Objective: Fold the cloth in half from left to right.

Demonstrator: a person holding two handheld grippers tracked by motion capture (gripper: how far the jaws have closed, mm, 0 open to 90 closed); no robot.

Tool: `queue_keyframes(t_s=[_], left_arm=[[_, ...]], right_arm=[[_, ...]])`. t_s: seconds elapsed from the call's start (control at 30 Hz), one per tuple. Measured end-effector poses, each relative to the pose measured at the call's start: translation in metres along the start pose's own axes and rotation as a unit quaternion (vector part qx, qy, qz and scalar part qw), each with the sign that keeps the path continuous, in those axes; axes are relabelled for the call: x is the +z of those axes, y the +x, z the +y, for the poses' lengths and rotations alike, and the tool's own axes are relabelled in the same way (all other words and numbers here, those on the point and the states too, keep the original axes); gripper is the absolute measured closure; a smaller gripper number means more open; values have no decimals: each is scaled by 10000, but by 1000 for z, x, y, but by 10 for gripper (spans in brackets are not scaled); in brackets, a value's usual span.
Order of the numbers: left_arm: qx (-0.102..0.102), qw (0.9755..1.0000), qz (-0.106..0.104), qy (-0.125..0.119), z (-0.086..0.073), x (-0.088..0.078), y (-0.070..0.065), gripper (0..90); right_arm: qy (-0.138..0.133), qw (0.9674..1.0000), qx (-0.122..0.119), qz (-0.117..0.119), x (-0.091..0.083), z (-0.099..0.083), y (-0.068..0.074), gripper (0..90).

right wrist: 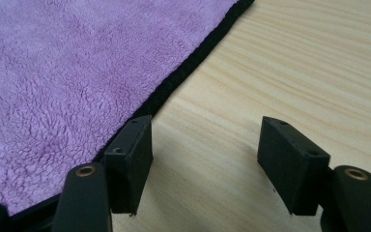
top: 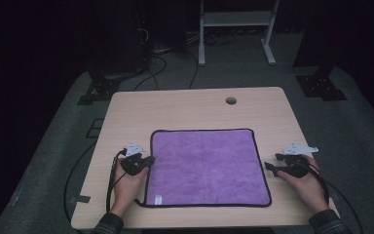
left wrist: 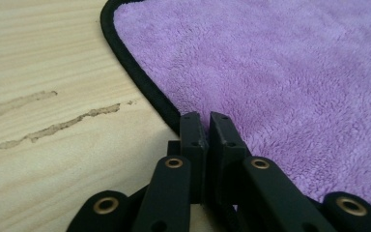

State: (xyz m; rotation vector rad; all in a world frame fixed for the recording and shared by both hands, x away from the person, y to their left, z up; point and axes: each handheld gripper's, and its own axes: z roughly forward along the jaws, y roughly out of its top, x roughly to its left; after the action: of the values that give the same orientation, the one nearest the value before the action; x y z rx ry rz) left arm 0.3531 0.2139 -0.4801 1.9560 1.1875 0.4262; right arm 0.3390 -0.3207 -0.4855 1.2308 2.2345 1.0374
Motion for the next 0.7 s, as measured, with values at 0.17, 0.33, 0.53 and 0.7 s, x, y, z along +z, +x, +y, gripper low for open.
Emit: queue_keyframes(t_s=[0.17, 0.33, 0.53, 0.7], left_arm=[[-180, 9998, -116, -17, 1, -3, 4, 862], [-203, 9997, -117, -35, 3, -11, 10, 864], [-280, 9996, -2, -84, 5, -20, 22, 863], [-373, 9990, 165, -165, 4, -31, 35, 863]], right_arm=[[0, 10000, -12, 8, 0, 0, 0, 361], [3, 10000, -16, 23, 0, 0, 0, 354], [6, 10000, -19, 12, 0, 0, 0, 341], [20, 10000, -13, -14, 1, 0, -1, 318]])
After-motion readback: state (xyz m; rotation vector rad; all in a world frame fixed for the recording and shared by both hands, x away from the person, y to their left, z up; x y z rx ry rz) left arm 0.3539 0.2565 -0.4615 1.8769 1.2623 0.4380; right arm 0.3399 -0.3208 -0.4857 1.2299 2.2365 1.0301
